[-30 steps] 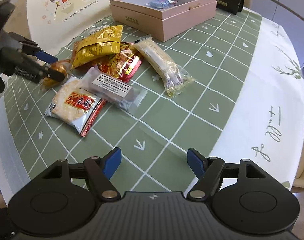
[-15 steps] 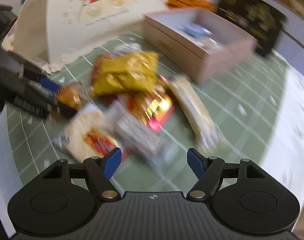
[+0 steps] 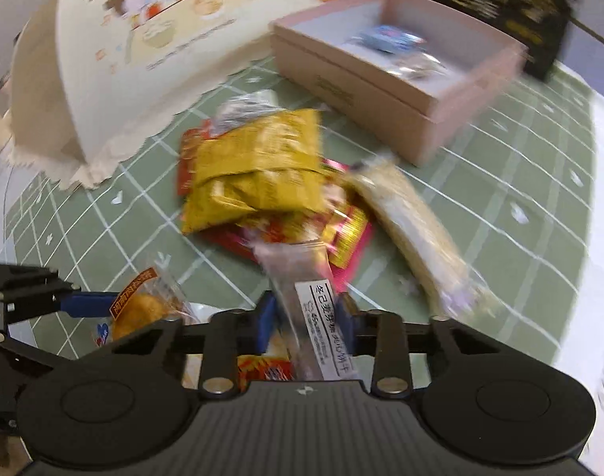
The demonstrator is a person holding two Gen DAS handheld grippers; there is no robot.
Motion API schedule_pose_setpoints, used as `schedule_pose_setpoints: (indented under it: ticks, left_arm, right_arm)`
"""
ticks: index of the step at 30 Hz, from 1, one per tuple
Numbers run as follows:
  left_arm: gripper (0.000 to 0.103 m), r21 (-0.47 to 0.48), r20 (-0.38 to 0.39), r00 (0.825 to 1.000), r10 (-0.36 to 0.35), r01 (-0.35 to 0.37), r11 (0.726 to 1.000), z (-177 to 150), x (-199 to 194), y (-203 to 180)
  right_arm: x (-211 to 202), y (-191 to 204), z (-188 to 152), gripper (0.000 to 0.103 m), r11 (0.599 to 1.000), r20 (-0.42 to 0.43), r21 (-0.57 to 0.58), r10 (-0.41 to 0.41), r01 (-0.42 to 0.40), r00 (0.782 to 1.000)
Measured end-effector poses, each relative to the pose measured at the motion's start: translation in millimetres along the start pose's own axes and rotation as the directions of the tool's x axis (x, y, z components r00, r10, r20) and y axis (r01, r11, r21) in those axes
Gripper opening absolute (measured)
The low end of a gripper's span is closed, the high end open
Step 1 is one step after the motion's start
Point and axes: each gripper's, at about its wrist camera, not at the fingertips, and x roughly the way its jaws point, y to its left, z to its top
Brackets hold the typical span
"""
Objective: Organize snacks
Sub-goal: 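Grasp the clear-wrapped biscuit with white label with the right gripper while the left holds the pastry, then lower the pastry into the pink box and open the left gripper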
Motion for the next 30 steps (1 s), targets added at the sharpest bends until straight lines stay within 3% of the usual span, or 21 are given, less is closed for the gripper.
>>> schedule_pose_setpoints:
  ticks: [4, 9, 11, 13, 14, 17, 22, 23, 25, 30]
  left_arm:
    - [0.062, 0.001, -0.007, 1.0, -0.022, 0.022, 1.0, -2.8, 0.8, -9.1]
    - [0.062, -0.024, -0.007, 1.0, -0.03, 0.03, 0.999, -5.7, -6.0, -17.9]
    - [0.062, -0.058, 0.003, 0.999, -0.039, 0.039, 0.998, -6.5, -11.3, -20.2]
    - [0.062, -0.082, 0.012, 0.998, -0.057, 0.058, 0.995, -7.4, -16.9, -25.0]
    - [0.062, -0.081, 0.012, 0.997, -0.072, 0.073, 0.994, -7.9, -19.3, -29.4]
    - [0.062, -0.043, 0.002, 0.996, -0.09, 0.09, 0.995, -13.6, -21.1, -49.6]
    - [0.062, 0.022, -0.052, 0.991, -0.126, 0.128, 0.992, -30.6, -9.2, -83.4]
    - [0.062, 0.022, -0.06, 0.99, -0.131, 0.133, 0.991, -33.0, -6.9, -86.2]
    - [0.062, 0.01, -0.066, 0.989, -0.131, 0.132, 0.991, -35.8, -4.7, -86.4]
    - [0.062, -0.04, -0.061, 0.992, -0.11, 0.108, 0.993, -37.8, -0.9, -83.4]
  right_arm:
    - [-9.6, -31.8, -19.1, 0.017, 0.996, -0.009, 0.091, -0.018, 0.019, 1.0]
    - [-24.5, -44.5, -43.8, 0.02, 0.994, 0.011, 0.089, -0.069, 0.068, 0.998]
    - [-31.7, -44.5, -48.0, 0.033, 0.993, 0.04, 0.07, -0.098, 0.095, 0.994]
    - [-36.3, -45.6, -48.8, 0.059, 0.99, 0.074, 0.064, -0.127, 0.123, 0.989]
    - [-37.1, -46.6, -47.7, 0.062, 0.987, 0.082, 0.064, -0.15, 0.145, 0.985]
    - [-35.0, -49.5, -45.0, 0.062, 0.98, 0.089, 0.059, -0.195, 0.191, 0.977]
    - [-17.2, -51.4, -44.1, 0.058, 0.991, 0.043, 0.068, -0.118, 0.115, 0.992]
    - [-14.9, -49.7, -46.3, 0.056, 0.991, 0.039, 0.069, -0.121, 0.118, 0.992]
    - [-15.1, -44.0, -48.4, 0.044, 0.99, 0.051, 0.033, -0.138, 0.137, 0.989]
    - [-11.3, -35.9, -46.9, 0.043, 0.989, 0.045, -0.026, -0.143, 0.144, 0.989]
